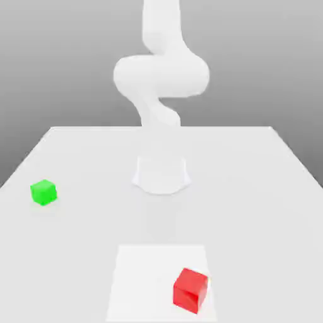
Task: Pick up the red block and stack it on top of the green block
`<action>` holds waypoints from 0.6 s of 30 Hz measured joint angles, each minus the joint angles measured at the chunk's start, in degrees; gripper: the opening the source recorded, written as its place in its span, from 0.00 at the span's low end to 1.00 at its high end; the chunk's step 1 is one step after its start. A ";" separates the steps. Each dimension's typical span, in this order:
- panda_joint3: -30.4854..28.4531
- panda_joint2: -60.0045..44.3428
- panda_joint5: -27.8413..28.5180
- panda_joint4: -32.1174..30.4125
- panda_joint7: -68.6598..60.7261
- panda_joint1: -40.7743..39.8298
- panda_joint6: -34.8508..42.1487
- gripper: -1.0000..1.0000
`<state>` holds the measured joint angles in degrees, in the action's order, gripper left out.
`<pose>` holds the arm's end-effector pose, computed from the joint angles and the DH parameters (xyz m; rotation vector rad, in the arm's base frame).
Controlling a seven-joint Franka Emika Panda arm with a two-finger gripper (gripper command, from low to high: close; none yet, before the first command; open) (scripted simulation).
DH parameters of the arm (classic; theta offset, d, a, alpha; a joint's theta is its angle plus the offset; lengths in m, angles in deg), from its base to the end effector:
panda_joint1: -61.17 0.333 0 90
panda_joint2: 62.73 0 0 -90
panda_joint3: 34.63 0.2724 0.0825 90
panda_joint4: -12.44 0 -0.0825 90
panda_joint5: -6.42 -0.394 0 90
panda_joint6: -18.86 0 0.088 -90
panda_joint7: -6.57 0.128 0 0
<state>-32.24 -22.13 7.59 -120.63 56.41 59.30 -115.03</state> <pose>0.4334 0.0068 0.6209 -2.4763 1.1237 -0.9589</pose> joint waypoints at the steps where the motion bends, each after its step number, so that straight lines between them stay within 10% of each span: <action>1: 1.04 -2.26 0.49 -0.57 1.71 -0.82 -0.94 0.50; 18: 10.40 -37.83 8.01 -9.41 28.44 -6.95 -15.42 0.50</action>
<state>-21.83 -59.97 15.60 -130.04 84.85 52.34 -130.46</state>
